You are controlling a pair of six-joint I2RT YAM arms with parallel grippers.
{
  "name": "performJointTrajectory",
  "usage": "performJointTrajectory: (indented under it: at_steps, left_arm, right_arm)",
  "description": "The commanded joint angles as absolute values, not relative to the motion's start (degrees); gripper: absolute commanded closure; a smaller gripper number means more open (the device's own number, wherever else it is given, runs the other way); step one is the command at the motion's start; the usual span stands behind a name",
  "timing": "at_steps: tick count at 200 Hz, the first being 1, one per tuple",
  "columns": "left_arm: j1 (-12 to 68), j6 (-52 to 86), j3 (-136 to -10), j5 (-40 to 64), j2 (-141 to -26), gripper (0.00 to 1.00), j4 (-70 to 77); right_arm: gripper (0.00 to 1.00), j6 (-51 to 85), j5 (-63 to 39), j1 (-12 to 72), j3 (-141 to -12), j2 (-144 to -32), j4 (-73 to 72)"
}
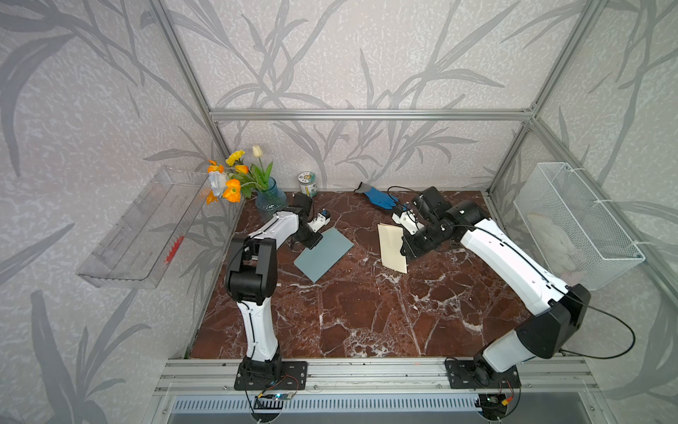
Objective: Fold the letter paper in half and place it into the envelope
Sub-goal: Pick up the envelope from the center of the board, then place the letter paper in the envelope.
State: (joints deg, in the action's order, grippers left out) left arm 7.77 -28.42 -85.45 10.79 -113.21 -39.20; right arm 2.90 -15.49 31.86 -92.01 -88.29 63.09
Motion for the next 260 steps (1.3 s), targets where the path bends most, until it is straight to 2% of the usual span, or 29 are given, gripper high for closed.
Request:
performJointTrajectory:
  at_steps: [1, 16, 46, 68, 89, 125, 157, 208, 260]
  left_arm:
    - [8.06, -18.98, -90.50, 11.54, -108.71, 1.00, -43.52]
    - [8.16, -13.86, -94.70, 14.06, -108.20, 1.00, -49.10]
    - [11.25, -6.24, -102.08, 11.34, -108.83, 1.00, -61.21]
    - [16.07, -3.15, -102.13, 4.81, -106.84, 1.00, -64.07]
    - [19.89, 2.00, -100.45, 4.15, -104.29, 1.00, -63.95]
    - [23.93, 9.46, -97.68, 1.74, -101.42, 1.00, -63.22]
    - [25.13, 12.31, -96.99, 0.69, -99.02, 1.00, -63.10]
    - [26.78, 17.74, -92.37, 0.48, -93.28, 1.00, -58.39]
    - [29.20, 18.77, -91.05, 0.03, -93.06, 1.00, -58.35]
  right_arm:
    - [1.00, -2.71, -15.35, 31.30, -91.42, -83.34, 57.70]
    - [1.00, -0.10, -20.09, 30.25, -93.34, -84.29, 57.78]
    - [1.00, 12.62, -26.29, 30.32, -100.48, -93.56, 62.18]
    - [1.00, 20.12, -26.29, 32.04, -106.90, -101.60, 66.68]
    - [1.00, 24.52, -22.82, 34.84, -110.35, -105.04, 64.60]
    - [1.00, 30.68, -23.75, 34.85, -116.25, -110.98, 64.46]
    - [1.00, 33.22, -25.37, 34.63, -116.67, -113.37, 64.63]
    - [1.00, 41.09, -30.64, 34.59, -109.22, -112.60, 53.69]
    - [1.00, 44.62, -32.08, 34.54, -110.93, -113.92, 50.96]
